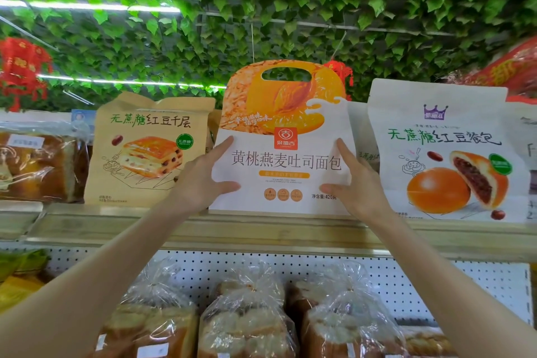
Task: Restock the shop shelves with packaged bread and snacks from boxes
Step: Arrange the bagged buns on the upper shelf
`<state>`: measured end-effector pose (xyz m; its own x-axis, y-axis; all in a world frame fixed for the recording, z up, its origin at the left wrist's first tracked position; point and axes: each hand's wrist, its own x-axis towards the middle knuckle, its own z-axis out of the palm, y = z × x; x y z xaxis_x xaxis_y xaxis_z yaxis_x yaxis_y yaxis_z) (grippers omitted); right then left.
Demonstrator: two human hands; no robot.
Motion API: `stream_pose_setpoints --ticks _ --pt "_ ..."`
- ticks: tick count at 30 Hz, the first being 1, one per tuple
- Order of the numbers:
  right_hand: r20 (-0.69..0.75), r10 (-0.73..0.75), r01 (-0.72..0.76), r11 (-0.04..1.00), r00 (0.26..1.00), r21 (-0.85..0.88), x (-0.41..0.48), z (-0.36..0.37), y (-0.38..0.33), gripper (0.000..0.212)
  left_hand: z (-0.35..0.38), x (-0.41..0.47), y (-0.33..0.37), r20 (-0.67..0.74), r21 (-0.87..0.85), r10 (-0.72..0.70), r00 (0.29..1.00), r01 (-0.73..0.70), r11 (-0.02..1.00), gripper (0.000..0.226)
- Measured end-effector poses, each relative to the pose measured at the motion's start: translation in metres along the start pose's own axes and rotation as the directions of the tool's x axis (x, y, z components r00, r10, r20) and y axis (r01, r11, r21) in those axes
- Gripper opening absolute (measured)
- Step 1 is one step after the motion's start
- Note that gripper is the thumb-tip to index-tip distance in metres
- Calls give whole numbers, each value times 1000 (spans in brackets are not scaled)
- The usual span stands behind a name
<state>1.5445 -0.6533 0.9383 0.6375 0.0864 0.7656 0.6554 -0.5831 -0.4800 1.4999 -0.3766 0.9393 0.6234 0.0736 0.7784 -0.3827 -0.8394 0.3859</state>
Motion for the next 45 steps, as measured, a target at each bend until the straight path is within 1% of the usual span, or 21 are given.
stream_pose_setpoints --ticks 8,12,15,18,22,24,26,30,32,34,37,39,42,45 --pt "3 59 -59 998 998 28 -4 0 -6 94 0 -8 4 -19 -80 -54 998 52 995 90" --pt "-13 69 -69 997 998 36 -9 -5 -13 89 0 -13 6 -13 -63 -92 996 91 994 86" --pt "-51 70 -66 995 996 72 -18 -9 -18 84 0 -24 15 -92 -109 -123 988 112 988 79" --pt "-113 68 -54 991 991 123 -29 -16 -17 75 4 -38 39 -167 -226 -130 977 90 970 71" --pt "-201 55 -26 989 978 146 -41 -37 -10 55 19 -47 72 -236 -207 -43 971 -7 978 58" --pt "-247 64 -24 987 967 162 -46 -53 -1 51 31 -48 88 -240 -209 -1 971 -51 977 53" --pt "-273 70 -22 984 960 175 -50 -73 15 50 48 -49 107 -225 -244 8 974 -64 968 52" --pt "-287 84 -35 984 954 175 -53 -123 57 41 94 -51 153 -174 -320 -39 984 -19 947 51" --pt "-276 92 -43 983 957 180 -51 -142 74 44 111 -51 168 -162 -345 -54 985 -5 939 53" --pt "-254 83 -48 989 964 140 -49 -165 96 47 132 -51 192 -154 -383 -85 984 20 923 54" --pt "-258 89 -64 992 962 104 -44 -190 128 56 155 -49 219 -134 -405 -117 984 53 913 53" --pt "-247 93 -74 994 964 85 -41 -204 143 66 167 -45 229 -139 -413 -142 980 73 908 55" --pt "-199 109 -95 992 974 79 -34 -218 163 84 179 -42 237 -146 -445 -221 964 135 886 60" --pt "-150 126 -106 985 981 132 -27 -225 179 93 188 -38 240 -137 -458 -244 960 158 875 66"
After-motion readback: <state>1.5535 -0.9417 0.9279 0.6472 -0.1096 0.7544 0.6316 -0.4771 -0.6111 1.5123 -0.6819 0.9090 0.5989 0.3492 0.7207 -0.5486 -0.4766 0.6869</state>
